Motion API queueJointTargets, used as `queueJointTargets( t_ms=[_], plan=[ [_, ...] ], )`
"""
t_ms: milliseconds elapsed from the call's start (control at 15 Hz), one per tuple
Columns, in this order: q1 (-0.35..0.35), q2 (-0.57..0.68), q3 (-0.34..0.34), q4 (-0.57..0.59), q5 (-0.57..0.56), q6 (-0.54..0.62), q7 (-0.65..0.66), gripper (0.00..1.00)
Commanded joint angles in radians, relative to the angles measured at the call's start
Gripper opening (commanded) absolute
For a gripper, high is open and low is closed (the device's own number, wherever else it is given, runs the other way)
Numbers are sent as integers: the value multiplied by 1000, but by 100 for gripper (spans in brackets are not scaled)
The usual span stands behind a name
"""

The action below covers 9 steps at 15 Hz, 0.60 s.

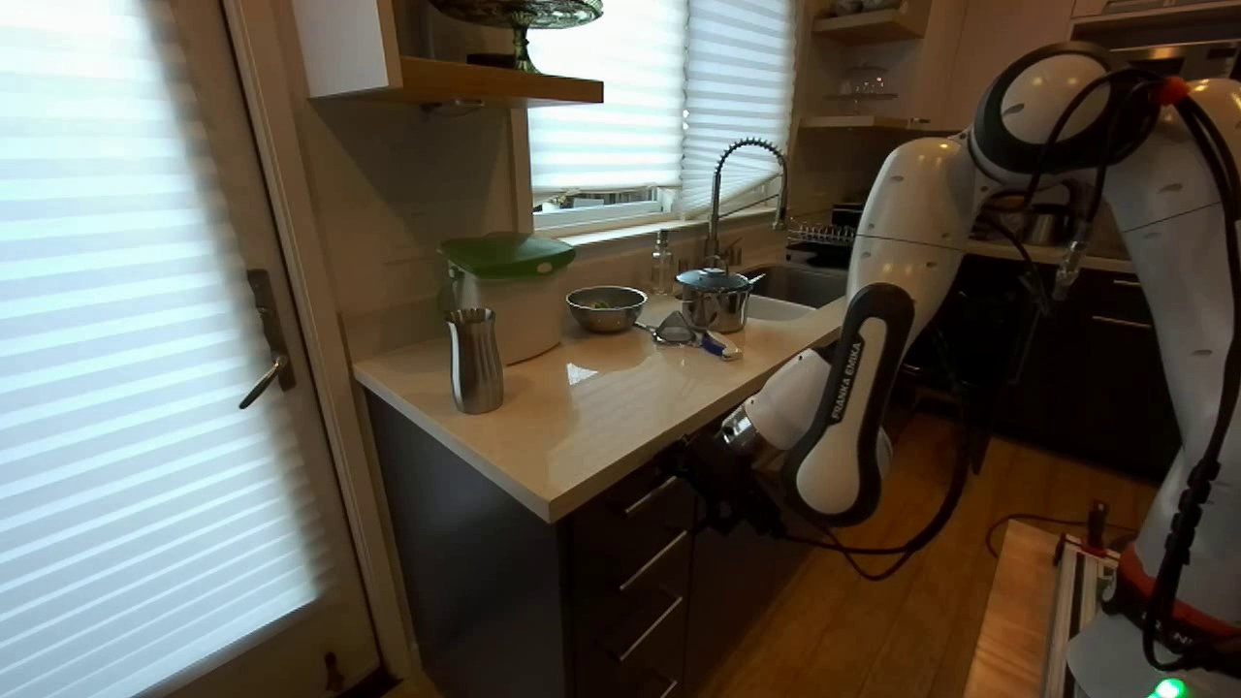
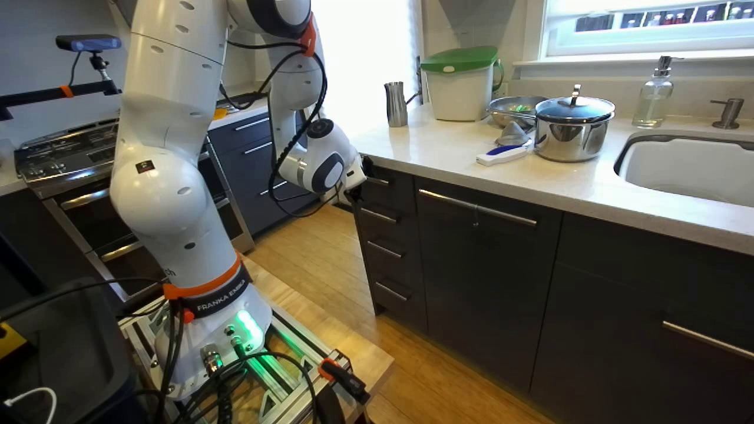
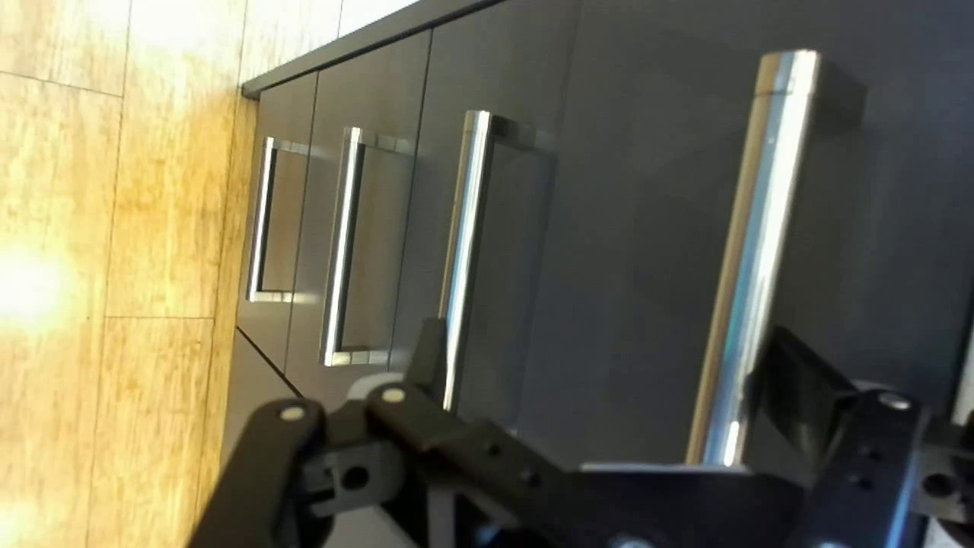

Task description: Open the first top drawer

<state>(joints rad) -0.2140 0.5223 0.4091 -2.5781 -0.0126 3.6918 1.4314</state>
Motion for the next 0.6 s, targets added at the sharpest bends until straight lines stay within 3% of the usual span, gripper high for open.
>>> queueJointTargets(
  t_ms=[0,200,533],
  plan=[
    [-30,-18,46,-137,-51,-28,78,100],
    [-19,-55,51,-183,-26,-27,136,100],
    [79,-179,16,-261,118,-52,214,100]
  ],
)
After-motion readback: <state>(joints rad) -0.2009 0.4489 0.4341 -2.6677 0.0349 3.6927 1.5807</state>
